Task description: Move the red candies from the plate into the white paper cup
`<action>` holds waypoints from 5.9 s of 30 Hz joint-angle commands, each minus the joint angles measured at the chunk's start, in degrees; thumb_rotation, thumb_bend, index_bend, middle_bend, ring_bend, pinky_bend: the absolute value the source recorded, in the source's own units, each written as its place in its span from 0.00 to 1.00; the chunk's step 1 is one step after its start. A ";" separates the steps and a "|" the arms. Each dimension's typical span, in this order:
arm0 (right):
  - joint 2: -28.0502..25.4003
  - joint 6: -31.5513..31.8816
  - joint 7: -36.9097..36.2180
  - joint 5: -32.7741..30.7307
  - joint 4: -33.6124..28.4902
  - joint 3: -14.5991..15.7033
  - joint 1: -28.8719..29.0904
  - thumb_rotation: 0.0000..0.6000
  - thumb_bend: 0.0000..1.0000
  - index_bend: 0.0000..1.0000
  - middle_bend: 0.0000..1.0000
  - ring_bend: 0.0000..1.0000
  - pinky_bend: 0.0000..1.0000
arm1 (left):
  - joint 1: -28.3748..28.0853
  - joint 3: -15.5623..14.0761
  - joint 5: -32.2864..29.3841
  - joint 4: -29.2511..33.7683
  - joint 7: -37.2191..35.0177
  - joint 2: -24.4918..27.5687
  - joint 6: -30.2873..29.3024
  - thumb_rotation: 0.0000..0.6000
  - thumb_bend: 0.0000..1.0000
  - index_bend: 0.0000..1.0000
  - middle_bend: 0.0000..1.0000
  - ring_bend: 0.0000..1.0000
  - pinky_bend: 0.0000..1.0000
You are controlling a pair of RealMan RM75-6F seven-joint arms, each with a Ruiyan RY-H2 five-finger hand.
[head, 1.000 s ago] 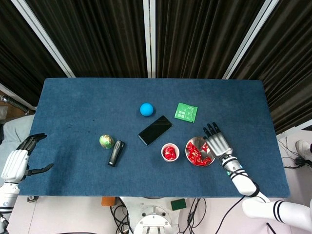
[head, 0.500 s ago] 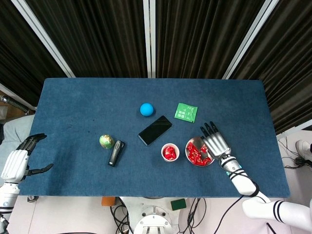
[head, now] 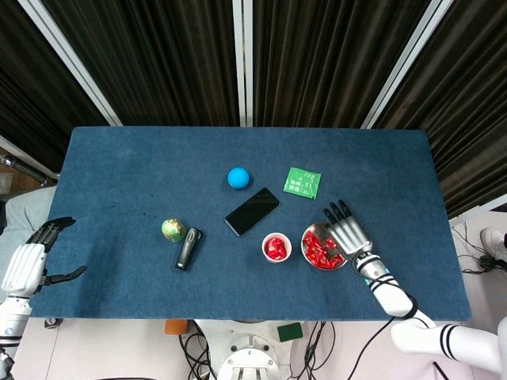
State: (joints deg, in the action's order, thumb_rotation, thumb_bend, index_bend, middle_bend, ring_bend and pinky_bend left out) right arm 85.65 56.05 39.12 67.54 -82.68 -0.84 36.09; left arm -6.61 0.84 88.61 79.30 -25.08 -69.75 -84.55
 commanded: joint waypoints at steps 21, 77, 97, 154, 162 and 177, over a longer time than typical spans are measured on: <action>-3.58 7.99 -10.34 13.89 -9.20 -3.85 0.84 1.00 0.37 0.70 0.13 0.00 0.00 | -0.09 0.11 0.12 0.87 0.62 0.46 -0.13 1.00 0.09 0.19 0.15 0.13 0.25; -3.83 1.78 -16.93 13.80 -4.65 2.20 -3.78 1.00 0.26 0.38 0.10 0.00 0.00 | 0.31 0.01 0.21 1.05 0.77 0.35 -0.56 1.00 0.09 0.19 0.16 0.13 0.25; -1.11 -1.75 -11.51 9.24 -4.81 0.11 -1.78 1.00 0.26 0.44 0.09 0.00 0.00 | 0.44 0.13 0.06 0.20 -0.38 0.44 -0.70 1.00 0.10 0.19 0.15 0.13 0.25; -1.50 -1.88 -8.74 6.06 -2.71 0.27 -1.82 1.00 0.30 0.47 0.10 0.00 0.00 | 0.28 0.00 -0.02 -0.32 -0.55 -0.02 -0.24 1.00 0.09 0.19 0.15 0.13 0.25; -1.44 -2.12 -7.23 4.99 -2.78 0.41 -1.74 1.00 0.42 0.59 0.11 0.00 0.00 | 0.26 0.00 0.07 -0.73 -0.94 -0.23 -0.27 1.00 0.09 0.19 0.15 0.13 0.25; -7.70 7.31 -13.78 13.24 -11.13 -3.59 -2.43 1.00 0.45 0.61 0.12 0.00 0.00 | 0.35 0.27 0.14 0.00 -0.58 0.30 -0.89 1.00 0.10 0.19 0.15 0.13 0.25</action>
State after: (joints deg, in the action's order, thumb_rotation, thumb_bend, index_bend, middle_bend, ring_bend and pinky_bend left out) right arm 79.17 61.78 26.74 78.99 -92.22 -3.29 33.51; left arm -6.26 1.10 88.75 79.31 -25.66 -69.45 -85.44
